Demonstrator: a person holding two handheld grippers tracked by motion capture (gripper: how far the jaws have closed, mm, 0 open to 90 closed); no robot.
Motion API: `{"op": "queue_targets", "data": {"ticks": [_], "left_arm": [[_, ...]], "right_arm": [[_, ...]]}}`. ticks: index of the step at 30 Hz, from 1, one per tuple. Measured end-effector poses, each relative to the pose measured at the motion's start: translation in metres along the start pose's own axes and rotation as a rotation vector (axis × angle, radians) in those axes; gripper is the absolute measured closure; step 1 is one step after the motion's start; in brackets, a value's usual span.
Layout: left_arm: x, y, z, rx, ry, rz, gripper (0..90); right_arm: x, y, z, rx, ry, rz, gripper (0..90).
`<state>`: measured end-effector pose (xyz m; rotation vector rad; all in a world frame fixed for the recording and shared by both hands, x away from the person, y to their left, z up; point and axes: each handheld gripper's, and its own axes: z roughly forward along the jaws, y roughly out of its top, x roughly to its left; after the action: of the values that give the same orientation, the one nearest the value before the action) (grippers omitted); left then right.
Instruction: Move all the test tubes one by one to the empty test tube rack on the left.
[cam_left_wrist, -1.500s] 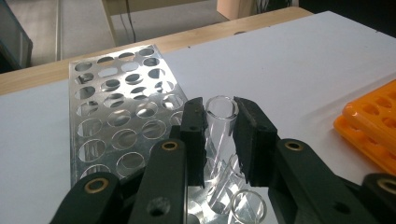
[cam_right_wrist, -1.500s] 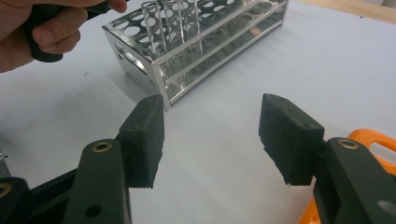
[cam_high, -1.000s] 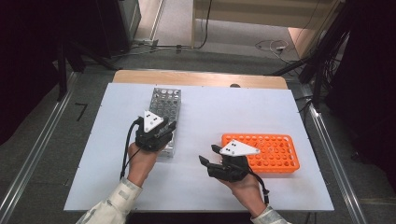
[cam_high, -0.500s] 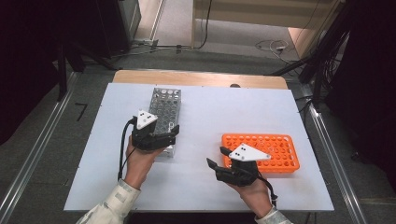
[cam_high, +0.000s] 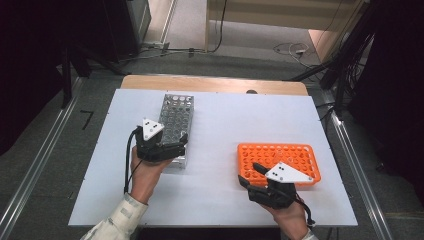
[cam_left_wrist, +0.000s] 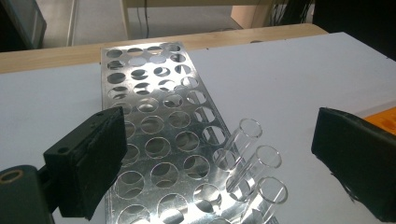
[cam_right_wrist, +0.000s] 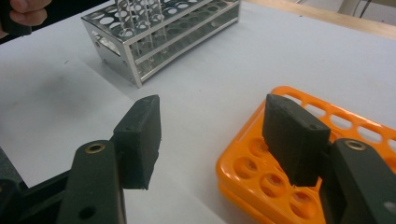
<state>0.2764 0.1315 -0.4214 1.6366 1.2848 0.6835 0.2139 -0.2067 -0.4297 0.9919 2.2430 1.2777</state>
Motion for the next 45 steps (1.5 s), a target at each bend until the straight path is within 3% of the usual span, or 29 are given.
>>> {"op": "queue_targets", "data": {"ticks": [9, 15, 21, 28, 34, 38, 45], "left_arm": [[0.0, 0.0, -0.002, -0.009, -0.005, -0.005, 2.4], [0.001, 0.001, -0.003, -0.015, -0.009, -0.01, 2.8], [0.0, 0.0, -0.003, -0.014, -0.009, -0.007, 3.8], [-0.002, 0.0, -0.004, -0.018, -0.014, -0.004, 3.8], [-0.003, 0.0, -0.003, -0.017, -0.012, 0.0, 4.1], [-0.004, 0.0, -0.002, -0.008, -0.01, 0.002, 4.1], [-0.005, -0.001, -0.002, -0.007, -0.014, 0.005, 4.2]], "right_arm": [[-0.014, -0.013, -0.023, -0.015, -0.057, 0.022, 35.9], [-0.023, -0.022, -0.036, -0.029, -0.118, 0.022, 35.8], [-0.036, -0.03, -0.046, -0.033, -0.175, 0.051, 35.8], [-0.056, -0.037, -0.043, -0.022, -0.257, 0.084, 35.7], [-0.061, -0.04, -0.038, -0.012, -0.263, 0.099, 36.5], [-0.069, -0.046, -0.028, 0.0, -0.304, 0.089, 36.9], [-0.08, -0.048, -0.016, 0.004, -0.308, 0.112, 46.6]]}}
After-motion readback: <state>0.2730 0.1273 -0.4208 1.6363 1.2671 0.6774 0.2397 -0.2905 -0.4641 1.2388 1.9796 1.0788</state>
